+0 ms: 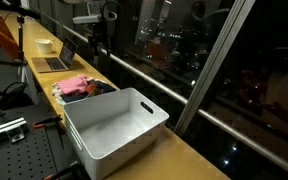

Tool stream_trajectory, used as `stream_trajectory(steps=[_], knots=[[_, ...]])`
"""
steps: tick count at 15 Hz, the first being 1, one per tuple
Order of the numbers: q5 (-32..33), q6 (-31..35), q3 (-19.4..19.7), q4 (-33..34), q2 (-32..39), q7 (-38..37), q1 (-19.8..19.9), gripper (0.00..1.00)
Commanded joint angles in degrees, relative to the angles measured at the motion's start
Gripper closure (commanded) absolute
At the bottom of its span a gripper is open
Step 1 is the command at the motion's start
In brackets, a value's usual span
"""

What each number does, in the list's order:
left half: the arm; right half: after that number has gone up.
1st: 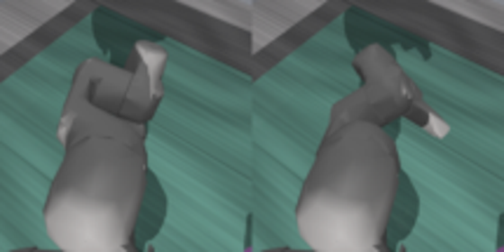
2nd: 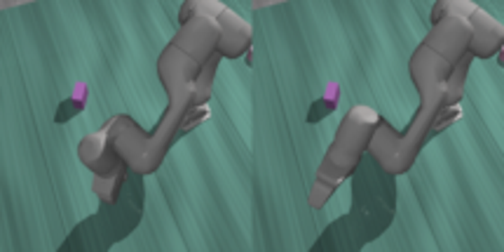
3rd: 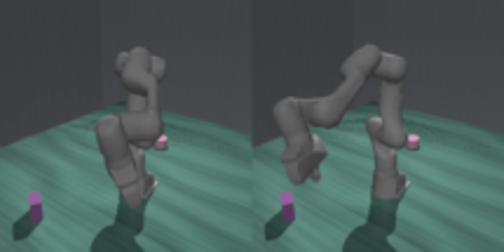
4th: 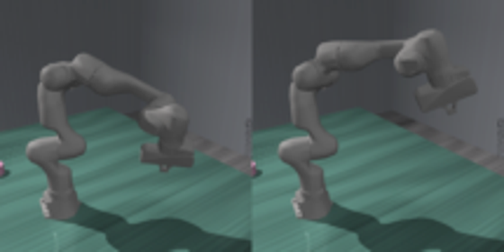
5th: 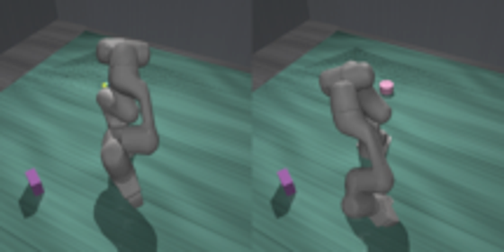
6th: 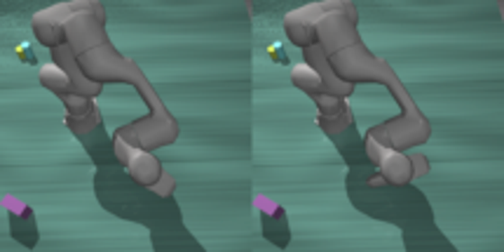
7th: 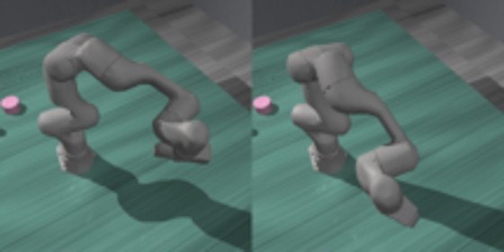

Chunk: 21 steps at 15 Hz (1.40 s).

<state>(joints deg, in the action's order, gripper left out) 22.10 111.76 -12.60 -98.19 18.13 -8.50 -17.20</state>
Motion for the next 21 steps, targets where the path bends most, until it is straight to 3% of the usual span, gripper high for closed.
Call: stream_trajectory(steps=[1,3,21], knots=[[-0.3,-0.6,0.9,0.7,0.1,0.4,-0.7,0.11],[-0.3,-0.9,0.9,1.1,0.1,0.7,-0.7,0.0],[-0.3,-0.9,1.0,1.2,0.1,0.8,-0.7,0.0]])
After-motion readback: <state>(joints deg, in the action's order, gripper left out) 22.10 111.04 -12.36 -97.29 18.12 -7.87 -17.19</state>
